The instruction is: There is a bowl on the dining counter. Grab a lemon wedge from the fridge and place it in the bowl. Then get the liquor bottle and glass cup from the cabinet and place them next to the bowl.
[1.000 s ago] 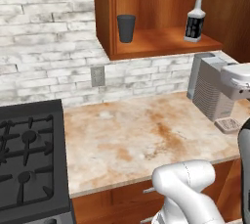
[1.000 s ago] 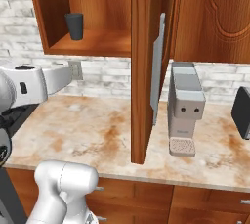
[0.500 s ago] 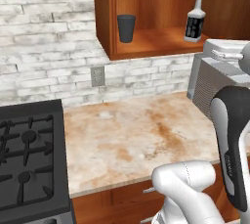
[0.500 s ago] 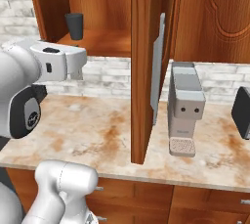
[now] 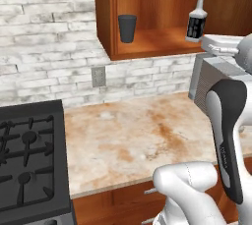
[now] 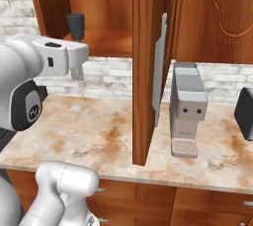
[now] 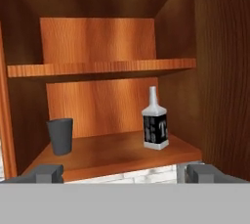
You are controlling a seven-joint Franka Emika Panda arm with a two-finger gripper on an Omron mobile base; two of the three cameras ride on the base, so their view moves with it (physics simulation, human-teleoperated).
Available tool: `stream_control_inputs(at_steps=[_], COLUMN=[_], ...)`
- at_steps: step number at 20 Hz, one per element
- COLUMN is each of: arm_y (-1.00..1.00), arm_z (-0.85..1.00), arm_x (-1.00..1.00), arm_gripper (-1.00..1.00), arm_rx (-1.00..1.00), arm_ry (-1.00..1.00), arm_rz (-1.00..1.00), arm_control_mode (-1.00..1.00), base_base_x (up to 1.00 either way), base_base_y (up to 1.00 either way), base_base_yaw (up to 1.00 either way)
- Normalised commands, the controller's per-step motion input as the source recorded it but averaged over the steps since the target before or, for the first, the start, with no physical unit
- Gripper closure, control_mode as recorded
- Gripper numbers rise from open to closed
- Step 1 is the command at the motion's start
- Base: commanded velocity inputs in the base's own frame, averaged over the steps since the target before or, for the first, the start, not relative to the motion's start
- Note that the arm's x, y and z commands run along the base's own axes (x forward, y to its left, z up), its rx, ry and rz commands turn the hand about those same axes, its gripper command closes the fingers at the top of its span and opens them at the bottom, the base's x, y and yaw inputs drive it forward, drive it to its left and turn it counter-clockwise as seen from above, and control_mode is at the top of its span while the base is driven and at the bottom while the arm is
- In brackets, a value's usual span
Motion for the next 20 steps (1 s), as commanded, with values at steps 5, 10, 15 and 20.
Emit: stream_control_inputs(at_steps=[5, 10, 15, 20], arm_y=[-0.05, -0.11, -0.18, -0.02], arm_z=[0.00, 0.02, 0.27, 0.24], arm_x=[0.37, 0.72, 0.42, 0.17], arm_gripper=[-1.00, -1.00, -1.00, -1.00], arm_rx=[0.02, 0.01, -0.01, -0.13], arm_ry=[0.04, 0.06, -0.01, -0.10], arm_rz=[0.00, 0.00, 0.01, -0.01], arm_control_mode=[-1.00, -1.00, -1.00, -1.00], base_base_x=[0.00, 0.00, 0.00, 0.00], base_base_y=[0.00, 0.00, 0.00, 0.00], base_base_yaw=[0.00, 0.00, 0.00, 0.00])
